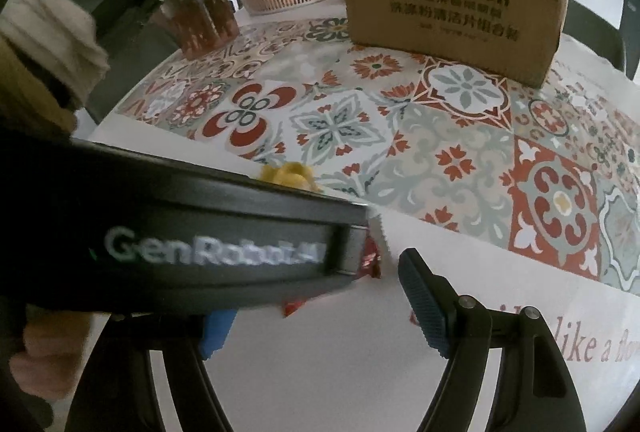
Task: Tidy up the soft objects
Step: 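Grasp the yellow looped item with the left tool while the right tool grasps the red biscuit packet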
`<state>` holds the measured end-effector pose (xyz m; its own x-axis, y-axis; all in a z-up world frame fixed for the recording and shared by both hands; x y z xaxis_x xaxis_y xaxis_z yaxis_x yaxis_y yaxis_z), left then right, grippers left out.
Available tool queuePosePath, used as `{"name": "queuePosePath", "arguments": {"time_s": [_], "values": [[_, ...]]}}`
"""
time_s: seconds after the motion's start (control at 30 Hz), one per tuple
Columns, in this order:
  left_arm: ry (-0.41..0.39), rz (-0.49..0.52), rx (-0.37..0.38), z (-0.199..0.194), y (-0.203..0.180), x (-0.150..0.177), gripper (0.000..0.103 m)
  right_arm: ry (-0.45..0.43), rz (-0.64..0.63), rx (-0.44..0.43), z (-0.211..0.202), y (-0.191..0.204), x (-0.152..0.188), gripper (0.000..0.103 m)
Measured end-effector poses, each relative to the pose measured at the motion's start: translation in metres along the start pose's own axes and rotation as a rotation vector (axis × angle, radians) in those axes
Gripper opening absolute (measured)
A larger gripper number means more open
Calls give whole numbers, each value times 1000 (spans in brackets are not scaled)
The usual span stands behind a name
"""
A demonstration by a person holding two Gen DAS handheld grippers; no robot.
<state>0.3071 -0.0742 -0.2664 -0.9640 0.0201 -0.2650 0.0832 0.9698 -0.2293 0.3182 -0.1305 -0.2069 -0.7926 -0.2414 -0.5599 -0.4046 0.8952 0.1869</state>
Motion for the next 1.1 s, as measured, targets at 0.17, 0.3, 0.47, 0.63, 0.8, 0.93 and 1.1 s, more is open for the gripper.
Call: {"name": "queuePosePath", "arguments": {"time_s": [0.17, 0.3, 0.47, 0.63, 0.8, 0.93, 1.1], "values": [[-27, 15, -3, -4, 5, 0, 62, -25, -25, 46, 0, -3, 0, 75], [-37, 30, -24, -6, 10, 3, 62, -43, -29, 67, -2, -6, 0, 55], [-52, 39, -42, -11, 16, 4, 62, -47, -16, 66, -4, -7, 0, 51], [-82, 61, -79, -23, 26, 7, 62, -53, -8, 82, -7, -8, 2, 49], [-115, 82, -106, -35, 33, 11, 62, -57, -1, 100, -12, -12, 3, 49], [-142, 106, -117, -40, 30, 11, 62, -69, 17, 112, -19, -17, 4, 49], [-181, 130, -132, -50, 29, 14, 62, -93, 34, 126, -30, -23, 1, 49]]}}
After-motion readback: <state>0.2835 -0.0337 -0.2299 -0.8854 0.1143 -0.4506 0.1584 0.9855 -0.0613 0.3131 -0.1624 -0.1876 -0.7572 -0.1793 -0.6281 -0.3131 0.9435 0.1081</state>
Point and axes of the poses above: each gripper's, at about its wrist camera, not at the fingertips, and z roughly the way its jaws point, y to its left, x to its underside, the point moved 9 cm from there along z, roughly the way its jaws point, and after that the axes turned 2 degrees about -y, right-handed, at the moved point
